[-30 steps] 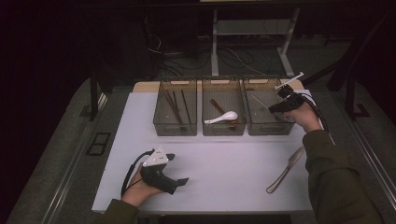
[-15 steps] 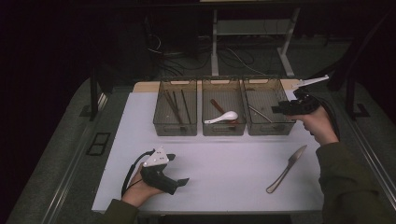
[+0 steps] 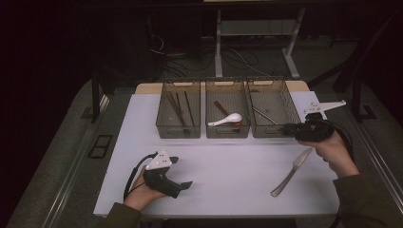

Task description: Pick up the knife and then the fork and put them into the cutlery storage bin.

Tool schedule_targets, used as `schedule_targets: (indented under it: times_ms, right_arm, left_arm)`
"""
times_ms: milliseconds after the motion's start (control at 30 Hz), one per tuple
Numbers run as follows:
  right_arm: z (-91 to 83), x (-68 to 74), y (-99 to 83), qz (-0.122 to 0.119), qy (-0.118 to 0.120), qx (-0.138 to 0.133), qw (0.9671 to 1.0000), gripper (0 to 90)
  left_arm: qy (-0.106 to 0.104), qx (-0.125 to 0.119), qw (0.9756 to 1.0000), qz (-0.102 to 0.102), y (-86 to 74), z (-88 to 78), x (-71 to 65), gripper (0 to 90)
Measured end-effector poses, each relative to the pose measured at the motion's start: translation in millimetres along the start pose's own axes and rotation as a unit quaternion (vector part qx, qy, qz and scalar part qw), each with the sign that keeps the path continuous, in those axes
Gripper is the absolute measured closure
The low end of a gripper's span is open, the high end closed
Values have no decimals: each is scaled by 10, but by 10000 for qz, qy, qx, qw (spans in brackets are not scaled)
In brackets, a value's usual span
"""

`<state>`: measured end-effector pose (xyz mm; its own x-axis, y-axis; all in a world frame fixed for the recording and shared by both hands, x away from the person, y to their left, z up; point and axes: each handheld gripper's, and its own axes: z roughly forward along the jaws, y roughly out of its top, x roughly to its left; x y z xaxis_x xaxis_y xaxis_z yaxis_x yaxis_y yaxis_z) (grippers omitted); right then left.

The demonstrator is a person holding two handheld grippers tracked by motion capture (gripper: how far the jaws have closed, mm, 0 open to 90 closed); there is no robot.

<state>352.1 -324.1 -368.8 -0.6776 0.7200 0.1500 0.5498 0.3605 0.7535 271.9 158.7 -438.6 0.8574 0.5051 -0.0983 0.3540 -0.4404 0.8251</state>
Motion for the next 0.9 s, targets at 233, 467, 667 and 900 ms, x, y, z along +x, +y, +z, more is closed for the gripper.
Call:
schedule_targets:
  times_ms: [233, 467, 667, 900]
  right_arm:
    - [48, 151, -292, -163, 164, 237, 9995, 865]
    - [64, 292, -501, -295, 305, 468, 9980, 892]
    - [1, 388, -670, -347, 385, 598, 9969, 891]
    - [-63, 494, -848, -385, 436, 752, 9955, 891]
  left_arm:
    - [-4, 5, 10000, -5, -3, 7, -3, 0]
    - [-2, -5, 10000, -7, -4, 7, -5, 0]
    - [-36, -38, 10000, -49, -2, 7, -4, 0]
    - [-23, -44, 10000, -63, -1, 5, -5, 0]
